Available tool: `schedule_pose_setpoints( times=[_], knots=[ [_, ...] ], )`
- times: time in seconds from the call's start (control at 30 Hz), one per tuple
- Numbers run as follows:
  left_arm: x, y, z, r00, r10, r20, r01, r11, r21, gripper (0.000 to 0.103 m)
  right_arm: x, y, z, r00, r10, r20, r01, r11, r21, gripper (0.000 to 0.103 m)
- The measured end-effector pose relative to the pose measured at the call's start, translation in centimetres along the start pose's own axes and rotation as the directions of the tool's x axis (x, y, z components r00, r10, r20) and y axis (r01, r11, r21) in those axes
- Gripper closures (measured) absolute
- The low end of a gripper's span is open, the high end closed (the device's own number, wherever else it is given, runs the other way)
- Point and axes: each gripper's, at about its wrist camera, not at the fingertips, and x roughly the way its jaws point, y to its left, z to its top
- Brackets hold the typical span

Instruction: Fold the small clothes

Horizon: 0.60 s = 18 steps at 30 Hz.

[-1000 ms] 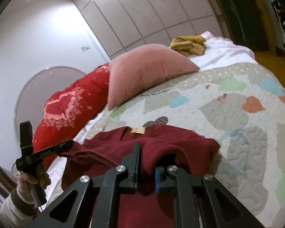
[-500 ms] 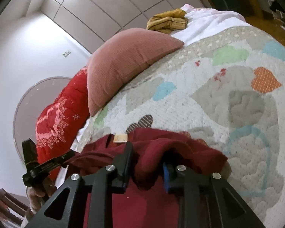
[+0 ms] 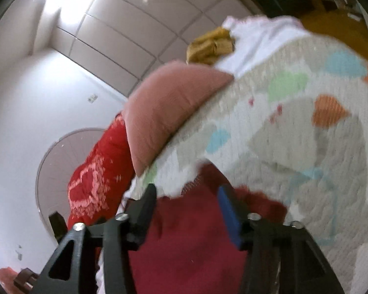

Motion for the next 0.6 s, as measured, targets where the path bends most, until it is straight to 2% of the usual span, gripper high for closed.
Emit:
schedule_pose_setpoints(
  times=[0.17,0.2,0.27,0.33,0.43,0.5,0.6],
  knots=[
    [1.4,-0.6,-1.6,0.999,-0.002,-0.042,0.002,1.0,0.006,0.038,-0.6,1.8,0.2,1.0,-0.001,0.018,0.002,0.997,-0.08,0.051],
    [1.7,-0.7,-1.9,0.999,0.005,-0.048,-0.005,1.0,0.012,0.038,-0.2,2.1,-0.2,0.999,-0.042,-0.001,0.041,0.992,-0.118,0.051],
    [2.5,-0.8,-2.7,0.996,0.055,-0.065,-0.053,0.998,0.033,0.038,1.5,2.4,-1.1,0.989,-0.142,-0.045,0.131,0.972,-0.197,0.058],
    [3.5,-0.4,-3.2,0.992,0.094,-0.089,-0.092,0.995,0.031,0.038,3.1,2.1,-1.9,0.979,-0.195,-0.066,0.175,0.956,-0.235,0.07],
    [4.8,0.4,-3.7,0.986,0.119,-0.119,-0.117,0.993,0.023,0.038,5.7,-0.1,-2.6,0.964,-0.245,-0.101,0.221,0.953,-0.208,0.072],
    [5.0,0.8,-4.0,0.988,0.112,-0.107,-0.111,0.994,0.016,0.038,7.4,-1.2,-2.6,0.943,-0.314,-0.113,0.285,0.934,-0.216,0.074],
    [4.6,0.6,-4.2,0.988,0.126,-0.094,-0.124,0.992,0.024,0.038,7.9,-1.5,-2.0,0.938,-0.331,-0.103,0.306,0.93,-0.201,0.076]
  ],
)
